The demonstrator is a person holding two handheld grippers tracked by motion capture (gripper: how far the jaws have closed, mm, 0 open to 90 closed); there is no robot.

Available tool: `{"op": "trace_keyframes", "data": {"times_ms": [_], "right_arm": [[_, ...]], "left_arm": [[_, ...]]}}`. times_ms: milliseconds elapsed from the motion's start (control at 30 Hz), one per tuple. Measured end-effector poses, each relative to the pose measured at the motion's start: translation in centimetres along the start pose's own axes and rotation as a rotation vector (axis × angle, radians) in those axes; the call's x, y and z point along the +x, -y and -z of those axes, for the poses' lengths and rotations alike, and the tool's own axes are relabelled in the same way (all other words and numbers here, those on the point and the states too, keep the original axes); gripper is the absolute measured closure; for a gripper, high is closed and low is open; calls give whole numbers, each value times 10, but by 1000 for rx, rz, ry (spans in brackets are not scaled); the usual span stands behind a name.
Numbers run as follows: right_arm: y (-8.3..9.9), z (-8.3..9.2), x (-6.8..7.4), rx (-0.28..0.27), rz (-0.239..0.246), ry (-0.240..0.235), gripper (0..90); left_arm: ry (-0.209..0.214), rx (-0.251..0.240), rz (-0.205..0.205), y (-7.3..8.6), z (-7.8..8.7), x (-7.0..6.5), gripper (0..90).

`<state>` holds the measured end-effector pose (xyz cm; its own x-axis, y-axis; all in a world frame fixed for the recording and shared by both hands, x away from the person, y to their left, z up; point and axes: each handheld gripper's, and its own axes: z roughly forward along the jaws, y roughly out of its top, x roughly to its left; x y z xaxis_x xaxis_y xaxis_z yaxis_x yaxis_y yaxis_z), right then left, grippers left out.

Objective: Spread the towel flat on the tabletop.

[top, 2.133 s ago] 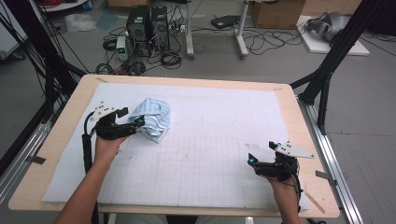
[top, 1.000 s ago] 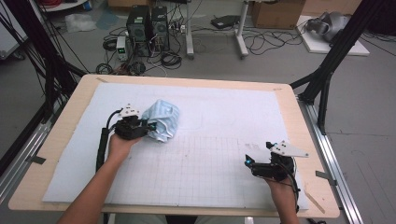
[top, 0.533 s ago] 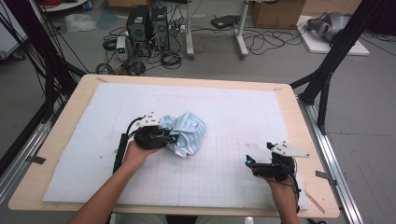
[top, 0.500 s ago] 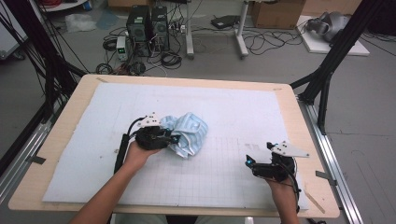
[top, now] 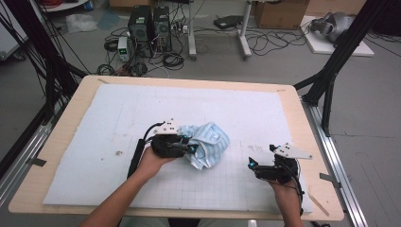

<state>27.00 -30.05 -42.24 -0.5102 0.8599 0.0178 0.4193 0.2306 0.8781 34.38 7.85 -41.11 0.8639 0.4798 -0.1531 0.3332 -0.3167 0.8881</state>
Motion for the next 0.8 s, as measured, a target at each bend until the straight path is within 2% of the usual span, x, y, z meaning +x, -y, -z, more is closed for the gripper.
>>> {"op": "trace_keyframes", "data": {"times_ms": [67,133,200,467,567,700,800], "right_arm": [[0,0,0,0,-2,2,45],[0,0,-1,0,-3,2,45],[0,0,-1,0,-5,1,45],[-1,1,1,-9,-13,-4,45],[-2,0,2,-10,-16,-6,45],[-7,-1,8,-27,-10,-25,45],[-14,-3,18,-34,5,-55,46]], "left_arm": [[-31,-29,30,1,2,2,473],[-67,-47,33,1,7,5,385],[-81,-65,42,2,14,10,345],[-152,-141,93,23,55,32,308],[-204,-147,89,30,72,41,307],[-250,-161,109,37,93,51,294],[-279,-192,111,42,104,56,283]]}}
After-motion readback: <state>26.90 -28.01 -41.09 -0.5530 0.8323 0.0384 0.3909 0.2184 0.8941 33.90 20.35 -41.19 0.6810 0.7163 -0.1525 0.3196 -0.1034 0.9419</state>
